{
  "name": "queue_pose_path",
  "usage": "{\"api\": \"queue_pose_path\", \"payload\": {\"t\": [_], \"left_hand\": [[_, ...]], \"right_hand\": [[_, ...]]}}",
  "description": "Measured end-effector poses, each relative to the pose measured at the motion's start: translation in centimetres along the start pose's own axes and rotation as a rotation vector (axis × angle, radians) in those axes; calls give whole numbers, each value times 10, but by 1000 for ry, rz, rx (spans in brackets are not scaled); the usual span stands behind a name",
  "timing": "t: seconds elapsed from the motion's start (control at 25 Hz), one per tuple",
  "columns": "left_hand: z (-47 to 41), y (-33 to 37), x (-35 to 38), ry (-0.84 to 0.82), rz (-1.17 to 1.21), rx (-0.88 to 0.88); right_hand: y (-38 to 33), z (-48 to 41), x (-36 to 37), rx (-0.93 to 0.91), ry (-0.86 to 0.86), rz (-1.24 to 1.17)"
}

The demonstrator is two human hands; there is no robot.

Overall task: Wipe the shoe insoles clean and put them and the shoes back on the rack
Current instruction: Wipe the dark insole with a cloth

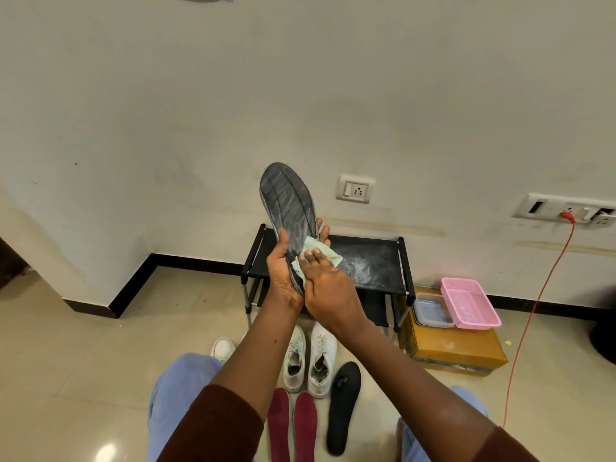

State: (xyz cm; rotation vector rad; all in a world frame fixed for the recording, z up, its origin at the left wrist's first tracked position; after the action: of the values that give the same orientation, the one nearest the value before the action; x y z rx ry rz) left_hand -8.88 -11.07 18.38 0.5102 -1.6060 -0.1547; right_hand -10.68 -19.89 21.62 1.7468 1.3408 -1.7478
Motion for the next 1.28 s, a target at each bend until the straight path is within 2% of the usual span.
{"api": "queue_pose_path", "payload": {"t": [0.24, 0.4, 0.56, 0.72, 0.88, 1.12, 1.28], "left_hand": [[6, -3, -9, 174, 100, 33], [11, -5, -15, 230, 90, 39], [17, -12, -13, 215, 4, -90], [21, -17, -5, 147, 47, -145], [23, -15, 2, 137, 29, -146], [8, -6, 2, 227, -21, -173], [13, -6, 13, 159, 29, -156]], "right_hand": [[-6, 19, 2, 3, 222, -39], [-8, 32, 8, 15, 146, -53], [-3, 11, -3, 73, 8, -8], [10, -14, -13, 80, -47, 31], [21, -14, -7, 59, -6, -93], [16, 2, -12, -71, 38, -204], [19, 21, -9, -81, 78, -366]]}}
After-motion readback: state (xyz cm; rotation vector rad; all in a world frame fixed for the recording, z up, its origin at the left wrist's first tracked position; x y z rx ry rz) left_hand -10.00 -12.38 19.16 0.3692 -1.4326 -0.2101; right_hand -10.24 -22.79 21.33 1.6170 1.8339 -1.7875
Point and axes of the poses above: each hand's wrist, its own z-axis away from the middle knuckle, its own x-axis out of the palm, y = z × x, the point moved 3 cm from there along -z, towards the middle knuckle, and after that the axes turned 7 degrees about -y, right-handed, at the moved point
